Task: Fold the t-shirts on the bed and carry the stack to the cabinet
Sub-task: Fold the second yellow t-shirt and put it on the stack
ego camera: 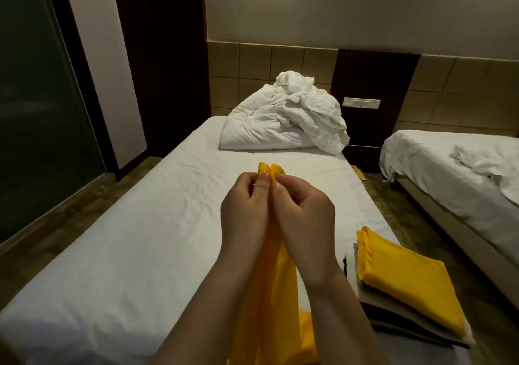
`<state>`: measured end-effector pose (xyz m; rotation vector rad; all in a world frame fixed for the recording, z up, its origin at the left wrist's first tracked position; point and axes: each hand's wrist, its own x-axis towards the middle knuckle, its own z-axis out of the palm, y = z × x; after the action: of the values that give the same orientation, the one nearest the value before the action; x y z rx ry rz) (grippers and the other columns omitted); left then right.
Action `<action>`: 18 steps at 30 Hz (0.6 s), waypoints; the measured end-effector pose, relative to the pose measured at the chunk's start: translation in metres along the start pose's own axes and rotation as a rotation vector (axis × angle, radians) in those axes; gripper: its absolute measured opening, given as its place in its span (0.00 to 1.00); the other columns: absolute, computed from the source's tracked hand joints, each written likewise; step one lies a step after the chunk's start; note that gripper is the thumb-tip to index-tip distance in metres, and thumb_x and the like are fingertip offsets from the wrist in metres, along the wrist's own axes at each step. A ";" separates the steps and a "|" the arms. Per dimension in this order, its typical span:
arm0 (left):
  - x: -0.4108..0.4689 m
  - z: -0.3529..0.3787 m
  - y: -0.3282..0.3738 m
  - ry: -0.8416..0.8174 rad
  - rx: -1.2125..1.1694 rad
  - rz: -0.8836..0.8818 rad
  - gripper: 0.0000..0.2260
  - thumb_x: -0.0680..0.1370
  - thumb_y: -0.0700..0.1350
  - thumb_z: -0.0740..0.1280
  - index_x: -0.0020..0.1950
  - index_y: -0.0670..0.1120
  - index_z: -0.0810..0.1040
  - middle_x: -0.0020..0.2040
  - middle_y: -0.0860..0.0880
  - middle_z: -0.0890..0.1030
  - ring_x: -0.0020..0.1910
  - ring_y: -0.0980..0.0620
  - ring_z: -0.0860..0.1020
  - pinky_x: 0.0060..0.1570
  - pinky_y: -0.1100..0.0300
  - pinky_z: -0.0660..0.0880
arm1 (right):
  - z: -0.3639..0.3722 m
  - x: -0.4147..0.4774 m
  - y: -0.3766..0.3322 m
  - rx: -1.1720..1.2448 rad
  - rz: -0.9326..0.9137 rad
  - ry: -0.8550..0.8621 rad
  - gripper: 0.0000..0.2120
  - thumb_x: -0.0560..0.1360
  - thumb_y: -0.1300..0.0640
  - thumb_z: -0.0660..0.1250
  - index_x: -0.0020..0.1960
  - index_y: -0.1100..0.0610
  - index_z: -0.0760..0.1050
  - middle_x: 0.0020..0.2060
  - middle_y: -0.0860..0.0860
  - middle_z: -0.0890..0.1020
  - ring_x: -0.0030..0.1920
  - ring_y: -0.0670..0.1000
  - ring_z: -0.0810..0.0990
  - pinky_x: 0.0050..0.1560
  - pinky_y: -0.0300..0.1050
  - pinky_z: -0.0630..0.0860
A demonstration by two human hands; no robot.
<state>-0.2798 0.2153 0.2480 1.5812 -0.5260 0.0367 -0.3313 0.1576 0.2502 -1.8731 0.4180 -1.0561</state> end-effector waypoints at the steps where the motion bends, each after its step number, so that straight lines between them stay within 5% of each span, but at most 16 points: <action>1: -0.001 -0.001 0.000 -0.016 0.002 0.002 0.09 0.79 0.54 0.58 0.41 0.56 0.73 0.40 0.57 0.79 0.43 0.57 0.78 0.45 0.58 0.78 | -0.002 0.000 -0.001 0.044 0.014 -0.061 0.12 0.76 0.58 0.62 0.47 0.45 0.82 0.35 0.38 0.81 0.43 0.39 0.80 0.45 0.33 0.77; 3: 0.000 -0.003 -0.001 -0.048 0.021 0.022 0.08 0.78 0.56 0.58 0.42 0.56 0.73 0.41 0.56 0.79 0.43 0.56 0.79 0.45 0.59 0.78 | -0.007 0.000 -0.004 0.176 0.064 -0.203 0.19 0.75 0.62 0.59 0.40 0.41 0.82 0.36 0.45 0.84 0.41 0.46 0.82 0.42 0.42 0.80; 7: 0.003 -0.008 -0.002 -0.064 0.001 0.034 0.10 0.80 0.49 0.58 0.40 0.57 0.73 0.39 0.57 0.79 0.43 0.57 0.78 0.45 0.60 0.77 | -0.019 0.006 -0.008 0.389 0.248 -0.306 0.19 0.77 0.68 0.57 0.44 0.49 0.80 0.33 0.49 0.83 0.34 0.46 0.82 0.34 0.38 0.78; 11: 0.007 -0.011 0.001 -0.143 0.040 0.095 0.11 0.81 0.48 0.58 0.39 0.57 0.73 0.39 0.58 0.78 0.41 0.58 0.77 0.43 0.62 0.76 | -0.022 0.011 0.006 0.096 0.064 -0.102 0.04 0.75 0.53 0.67 0.48 0.45 0.77 0.41 0.45 0.82 0.43 0.43 0.81 0.44 0.42 0.78; 15: 0.030 -0.019 0.018 -0.332 -0.025 0.129 0.10 0.80 0.48 0.59 0.42 0.56 0.76 0.37 0.58 0.80 0.39 0.60 0.79 0.40 0.65 0.78 | -0.022 0.040 0.003 -0.061 -0.015 -0.263 0.20 0.74 0.39 0.63 0.64 0.44 0.68 0.58 0.43 0.74 0.59 0.43 0.72 0.58 0.40 0.70; 18: 0.058 -0.030 0.042 -0.459 -0.011 0.191 0.10 0.79 0.49 0.59 0.42 0.55 0.78 0.35 0.61 0.80 0.37 0.63 0.79 0.38 0.68 0.77 | -0.026 0.066 -0.017 -0.041 -0.077 -0.376 0.11 0.74 0.40 0.60 0.49 0.46 0.74 0.44 0.44 0.79 0.47 0.46 0.78 0.47 0.38 0.73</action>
<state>-0.2345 0.2267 0.3099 1.5256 -1.0328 -0.1887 -0.3166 0.1089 0.3025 -2.0823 0.1500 -0.7237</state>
